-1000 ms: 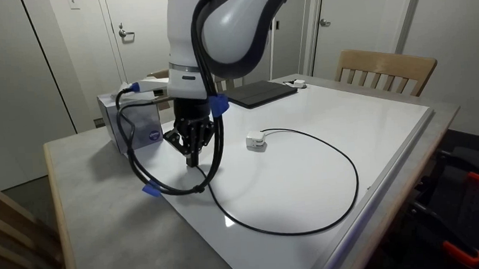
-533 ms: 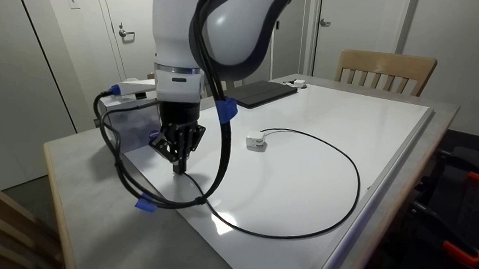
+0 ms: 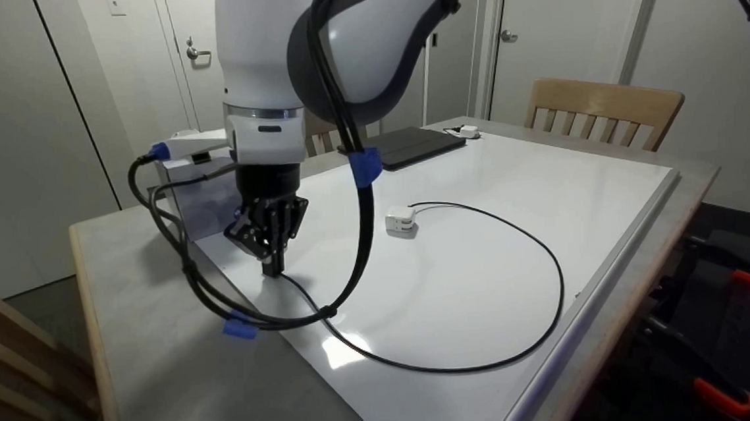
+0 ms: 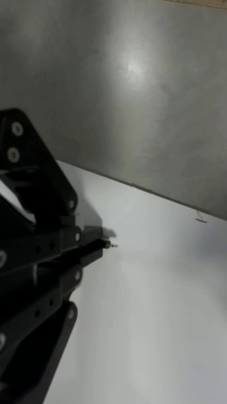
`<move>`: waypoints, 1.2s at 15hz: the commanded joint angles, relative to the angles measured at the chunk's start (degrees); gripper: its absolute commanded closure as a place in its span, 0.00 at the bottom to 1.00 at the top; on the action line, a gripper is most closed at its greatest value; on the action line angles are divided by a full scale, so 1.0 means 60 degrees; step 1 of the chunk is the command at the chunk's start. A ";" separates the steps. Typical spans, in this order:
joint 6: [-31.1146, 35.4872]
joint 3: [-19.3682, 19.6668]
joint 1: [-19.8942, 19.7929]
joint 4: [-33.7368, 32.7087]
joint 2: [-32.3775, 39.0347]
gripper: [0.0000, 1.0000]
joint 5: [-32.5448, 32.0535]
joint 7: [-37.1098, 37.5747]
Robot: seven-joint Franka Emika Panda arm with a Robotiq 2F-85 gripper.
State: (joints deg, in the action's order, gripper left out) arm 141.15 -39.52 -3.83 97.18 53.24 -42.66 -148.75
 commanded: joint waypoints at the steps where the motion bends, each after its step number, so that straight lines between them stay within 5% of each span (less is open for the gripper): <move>1: -0.0569 -0.0922 -0.0716 -0.0335 0.0625 0.60 -0.0814 -0.0144; 7: -0.0554 -0.0602 -0.0683 -0.0295 0.0277 0.18 -0.0590 0.0088; 8: -0.0158 0.0185 -0.0134 -0.0222 -0.0216 0.10 0.0518 -0.0386; 9: -0.0553 -0.0595 -0.0825 -0.0208 0.0230 0.04 -0.0045 0.0116; 15: -0.0235 0.1760 0.0706 0.0238 -0.1213 0.00 0.2872 0.0769; 18: -0.0310 0.2354 0.1270 -0.0170 -0.1027 0.00 0.3748 0.0010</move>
State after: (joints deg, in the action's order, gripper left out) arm 138.41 -29.13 0.56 96.10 48.32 -24.55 -146.23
